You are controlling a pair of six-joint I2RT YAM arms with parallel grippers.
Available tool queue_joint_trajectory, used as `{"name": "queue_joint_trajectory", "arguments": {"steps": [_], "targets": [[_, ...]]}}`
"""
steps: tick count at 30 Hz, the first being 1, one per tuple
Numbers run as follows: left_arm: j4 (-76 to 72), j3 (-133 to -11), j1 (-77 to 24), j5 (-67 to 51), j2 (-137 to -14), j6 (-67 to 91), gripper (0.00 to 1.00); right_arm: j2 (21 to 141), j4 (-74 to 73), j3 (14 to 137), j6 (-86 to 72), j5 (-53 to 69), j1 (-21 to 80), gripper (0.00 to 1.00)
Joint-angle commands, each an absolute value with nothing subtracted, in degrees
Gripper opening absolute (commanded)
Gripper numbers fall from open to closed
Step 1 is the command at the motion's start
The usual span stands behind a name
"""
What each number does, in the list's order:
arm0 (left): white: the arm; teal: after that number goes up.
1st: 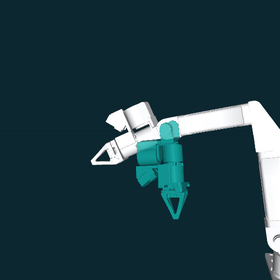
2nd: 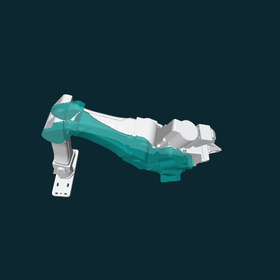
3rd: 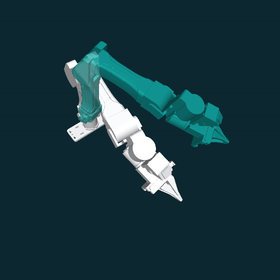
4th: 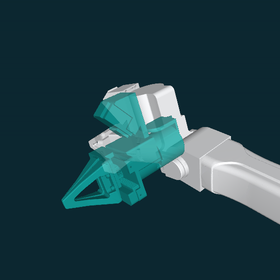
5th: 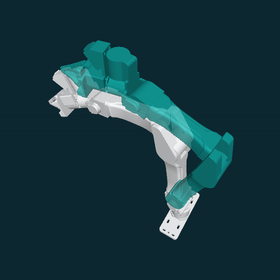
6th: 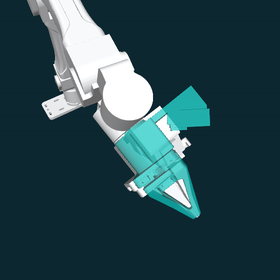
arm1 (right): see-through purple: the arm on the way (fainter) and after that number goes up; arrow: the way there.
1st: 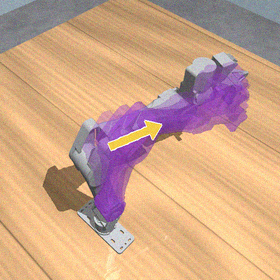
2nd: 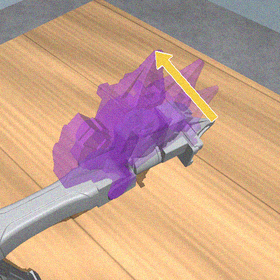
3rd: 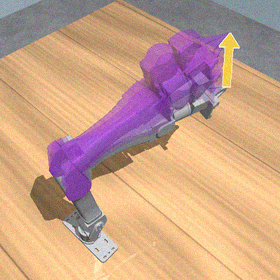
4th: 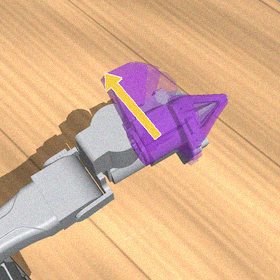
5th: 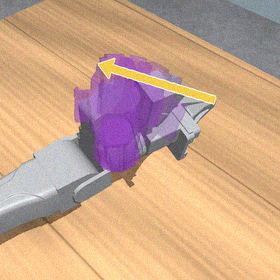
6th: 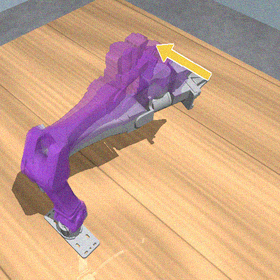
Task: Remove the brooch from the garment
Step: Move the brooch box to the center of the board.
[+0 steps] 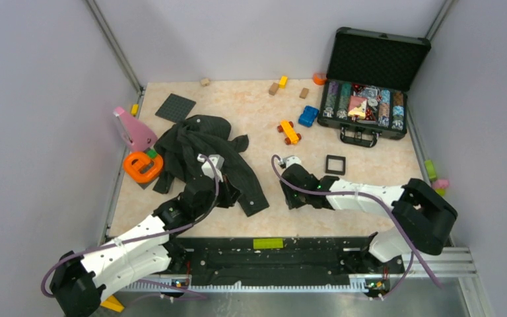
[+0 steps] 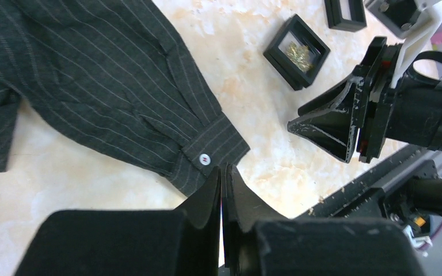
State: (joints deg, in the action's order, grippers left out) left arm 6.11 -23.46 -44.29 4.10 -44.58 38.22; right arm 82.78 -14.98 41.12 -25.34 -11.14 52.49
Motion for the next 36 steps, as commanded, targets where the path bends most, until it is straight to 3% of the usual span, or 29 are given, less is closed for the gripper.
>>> {"name": "queue_joint_trajectory", "arguments": {"steps": [1, 6, 12, 14, 18, 21, 25, 30, 32, 36], "targets": [[8.44, -22.49, -44.21, 9.73, -42.47, 38.81, 0.07, 86.41, -11.53, 43.0, -26.07, -15.48, 52.26, 0.31], [8.89, -21.57, -44.21, 12.53, -42.24, 39.58, 0.1, 91.05, -11.78, 45.83, -25.39, -16.99, 47.84, 0.29], [9.48, -20.15, -43.1, 18.22, -42.83, 42.0, 0.23, 95.5, -11.35, 48.75, -20.95, -18.71, 36.66, 0.26], [8.65, -19.35, -42.52, 18.76, -42.66, 42.76, 0.38, 96.96, -9.65, 49.97, -18.77, -17.13, 32.76, 0.26], [5.58, -17.3, -39.93, 18.89, -43.46, 44.29, 0.83, 99.29, -9.8, 53.93, -16.21, -14.34, 30.85, 0.28], [3.67, -17.06, -36.53, 15.91, -45.4, 44.69, 0.93, 95.84, -8.14, 53.05, -15.81, -10.09, 30.99, 0.32], [-2.49, -16.52, -29.7, 6.39, -50.33, 44.54, 0.97, 87.19, -7.78, 49.89, -15.86, -7.5, 32.24, 0.39], [-5.54, -19.71, -27.77, 0.89, -59.71, 42.01, 0.93, 75.85, -11.6, 45.21, -16.46, -7.25, 33.83, 0.45], [-5.64, -21.62, -27.76, -1.25, -63.92, 41.36, 0.9, 71.85, -12.5, 42.88, -17.61, -7.87, 33.84, 0.46], [-5.84, -25.84, -27.86, -6.69, -72.01, 40.92, 0.76, 65.33, -15.87, 39.38, -22.26, -17.16, 31.89, 0.62]]}}
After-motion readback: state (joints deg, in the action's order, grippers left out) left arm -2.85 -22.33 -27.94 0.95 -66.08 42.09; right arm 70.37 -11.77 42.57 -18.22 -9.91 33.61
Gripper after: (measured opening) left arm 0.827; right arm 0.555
